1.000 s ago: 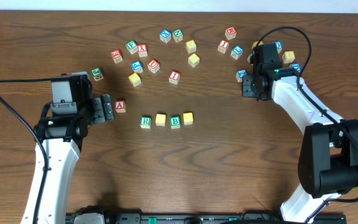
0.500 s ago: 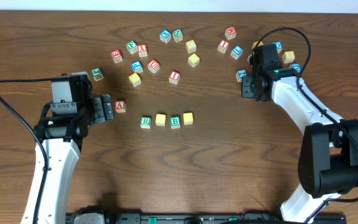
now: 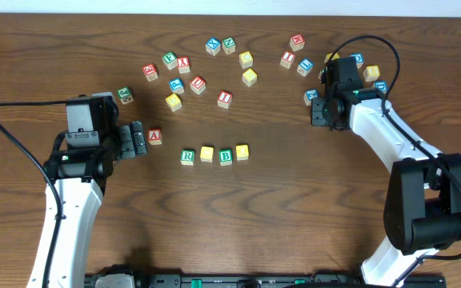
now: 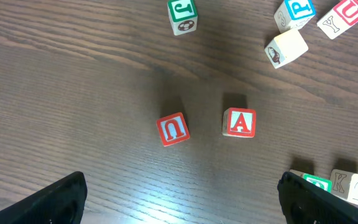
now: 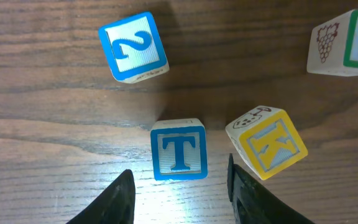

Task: Spell out ROBOT
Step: 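Lower the right gripper around the blue T block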

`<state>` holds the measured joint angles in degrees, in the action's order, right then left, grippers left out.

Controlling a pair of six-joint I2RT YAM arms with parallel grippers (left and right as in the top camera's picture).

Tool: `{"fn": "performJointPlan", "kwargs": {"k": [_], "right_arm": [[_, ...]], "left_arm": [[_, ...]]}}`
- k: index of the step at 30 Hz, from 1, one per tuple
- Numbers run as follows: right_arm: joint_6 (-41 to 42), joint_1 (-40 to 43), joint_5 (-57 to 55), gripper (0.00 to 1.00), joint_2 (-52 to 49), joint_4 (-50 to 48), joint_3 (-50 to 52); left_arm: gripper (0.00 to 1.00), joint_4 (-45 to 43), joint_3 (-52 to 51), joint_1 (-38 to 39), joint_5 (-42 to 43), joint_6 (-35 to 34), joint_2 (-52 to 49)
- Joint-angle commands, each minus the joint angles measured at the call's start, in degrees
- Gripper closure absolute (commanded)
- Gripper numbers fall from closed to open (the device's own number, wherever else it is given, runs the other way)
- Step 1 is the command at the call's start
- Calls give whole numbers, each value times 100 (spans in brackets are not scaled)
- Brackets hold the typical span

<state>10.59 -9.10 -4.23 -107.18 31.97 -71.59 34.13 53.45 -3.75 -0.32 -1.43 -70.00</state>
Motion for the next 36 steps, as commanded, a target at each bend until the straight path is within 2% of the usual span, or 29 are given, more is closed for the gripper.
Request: {"fn": "performJointPlan", "kwargs": {"k": [1,15,20,28,36], "right_arm": [[-35,44,33,57,164,-166,243],[9,39,33,56,164,-544,579],[94,39,55,51,164,-791,579],[136,39,81,56,162,-1145,579],[133,39,83,57,107,-1241,579]], "left_arm": [[4,11,164,-20,-11,24,0],[4,11,164,-20,-11,24,0],[4,11,164,-20,-11,24,0],[3,11,164,-20,-11,24,0],[3,11,164,-20,-11,24,0]]}}
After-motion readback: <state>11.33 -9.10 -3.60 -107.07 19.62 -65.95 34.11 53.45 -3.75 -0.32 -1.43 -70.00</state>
